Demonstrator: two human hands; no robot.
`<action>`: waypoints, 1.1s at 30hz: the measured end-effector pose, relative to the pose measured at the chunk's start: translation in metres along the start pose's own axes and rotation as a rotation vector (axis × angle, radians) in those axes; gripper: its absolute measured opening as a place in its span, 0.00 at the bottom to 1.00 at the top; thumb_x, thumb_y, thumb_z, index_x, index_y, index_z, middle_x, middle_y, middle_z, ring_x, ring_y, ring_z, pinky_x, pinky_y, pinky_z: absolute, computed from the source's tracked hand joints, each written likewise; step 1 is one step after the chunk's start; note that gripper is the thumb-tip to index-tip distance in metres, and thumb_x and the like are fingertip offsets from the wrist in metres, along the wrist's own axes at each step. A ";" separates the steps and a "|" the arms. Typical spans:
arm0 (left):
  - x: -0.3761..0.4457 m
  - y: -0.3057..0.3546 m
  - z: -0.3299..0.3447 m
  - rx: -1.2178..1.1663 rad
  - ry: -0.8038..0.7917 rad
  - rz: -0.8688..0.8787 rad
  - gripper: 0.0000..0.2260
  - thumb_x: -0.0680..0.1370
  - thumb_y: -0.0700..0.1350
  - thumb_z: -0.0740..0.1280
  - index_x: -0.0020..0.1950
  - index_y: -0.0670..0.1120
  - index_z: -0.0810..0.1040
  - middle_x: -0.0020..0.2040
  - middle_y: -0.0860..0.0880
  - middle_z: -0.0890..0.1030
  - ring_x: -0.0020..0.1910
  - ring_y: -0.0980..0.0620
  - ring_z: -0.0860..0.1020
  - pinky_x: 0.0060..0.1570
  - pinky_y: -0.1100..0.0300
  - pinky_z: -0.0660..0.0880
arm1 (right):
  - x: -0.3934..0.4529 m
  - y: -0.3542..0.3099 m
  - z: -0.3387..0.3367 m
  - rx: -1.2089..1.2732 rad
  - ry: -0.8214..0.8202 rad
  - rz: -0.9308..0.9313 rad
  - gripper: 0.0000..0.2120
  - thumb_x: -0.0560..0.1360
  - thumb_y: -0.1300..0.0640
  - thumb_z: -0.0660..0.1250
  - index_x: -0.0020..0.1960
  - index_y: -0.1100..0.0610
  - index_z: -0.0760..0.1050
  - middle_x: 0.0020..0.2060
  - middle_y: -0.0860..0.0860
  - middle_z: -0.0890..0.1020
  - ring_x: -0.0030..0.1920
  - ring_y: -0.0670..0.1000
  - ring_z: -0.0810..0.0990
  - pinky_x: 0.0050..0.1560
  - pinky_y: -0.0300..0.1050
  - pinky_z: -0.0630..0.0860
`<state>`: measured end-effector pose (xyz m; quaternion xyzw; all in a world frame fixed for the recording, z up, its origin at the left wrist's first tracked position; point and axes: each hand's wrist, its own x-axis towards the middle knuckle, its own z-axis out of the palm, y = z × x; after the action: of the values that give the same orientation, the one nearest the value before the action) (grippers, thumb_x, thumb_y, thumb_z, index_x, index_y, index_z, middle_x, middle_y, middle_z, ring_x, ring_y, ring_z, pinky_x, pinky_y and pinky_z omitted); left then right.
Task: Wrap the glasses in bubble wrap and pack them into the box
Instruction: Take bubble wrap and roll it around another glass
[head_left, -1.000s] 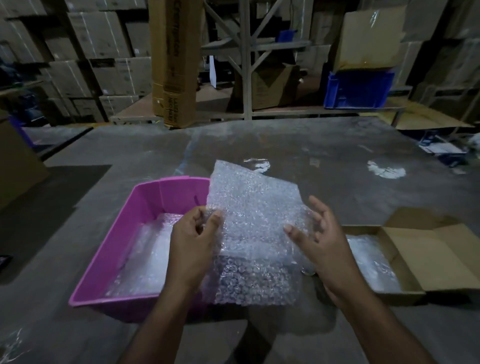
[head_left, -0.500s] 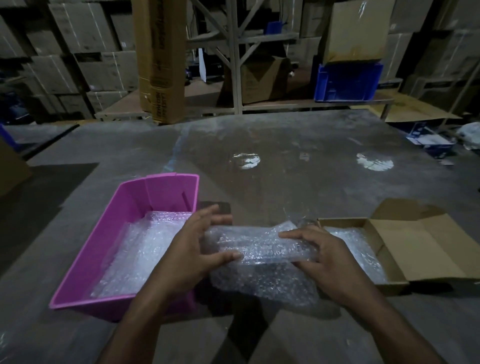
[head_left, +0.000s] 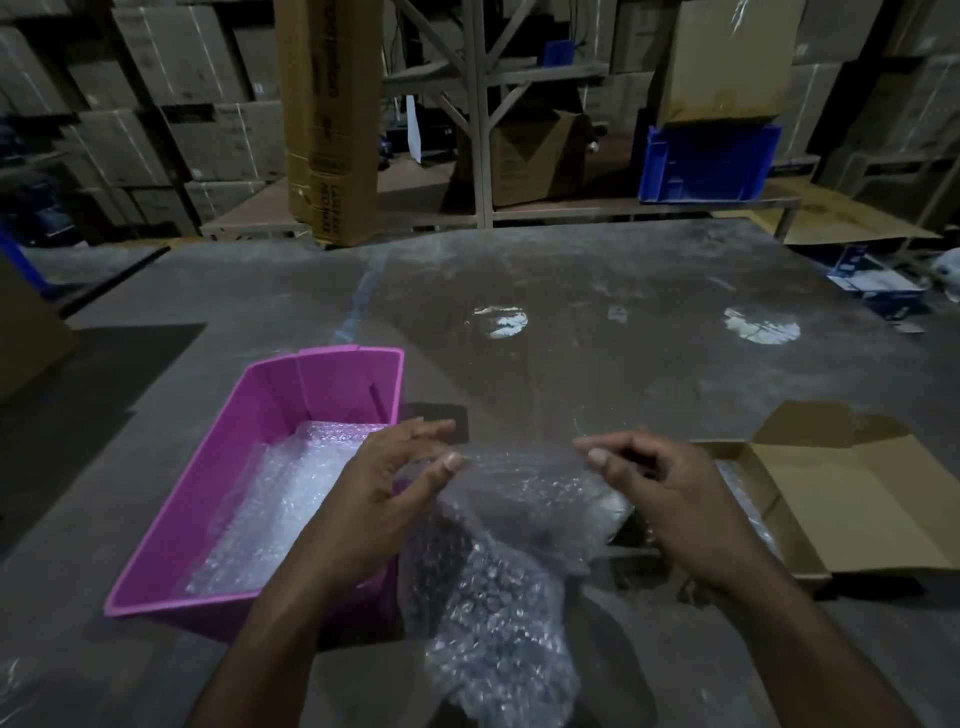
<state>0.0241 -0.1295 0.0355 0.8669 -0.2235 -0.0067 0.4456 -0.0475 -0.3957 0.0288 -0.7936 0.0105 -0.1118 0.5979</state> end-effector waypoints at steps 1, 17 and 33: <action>0.001 0.000 0.000 0.000 -0.007 0.009 0.11 0.78 0.59 0.65 0.56 0.61 0.83 0.66 0.67 0.77 0.69 0.70 0.68 0.61 0.72 0.63 | 0.001 -0.001 0.001 0.063 0.030 0.012 0.11 0.72 0.46 0.68 0.51 0.47 0.84 0.47 0.42 0.87 0.50 0.41 0.84 0.53 0.39 0.80; 0.022 0.028 0.018 -0.347 0.221 -0.059 0.18 0.78 0.50 0.71 0.66 0.60 0.72 0.59 0.64 0.77 0.52 0.62 0.82 0.47 0.63 0.80 | 0.011 0.011 0.004 0.015 0.119 -0.195 0.18 0.76 0.64 0.72 0.59 0.44 0.81 0.58 0.42 0.80 0.61 0.43 0.79 0.59 0.36 0.77; 0.030 0.021 0.006 -0.084 0.109 0.198 0.10 0.69 0.52 0.77 0.48 0.52 0.86 0.51 0.58 0.85 0.54 0.59 0.82 0.54 0.66 0.77 | 0.022 0.007 -0.004 -0.108 0.078 -0.145 0.08 0.73 0.48 0.71 0.45 0.51 0.84 0.48 0.41 0.81 0.52 0.41 0.81 0.51 0.32 0.75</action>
<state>0.0418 -0.1572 0.0539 0.8202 -0.2831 0.0750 0.4915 -0.0258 -0.4049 0.0266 -0.8184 -0.0177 -0.1850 0.5437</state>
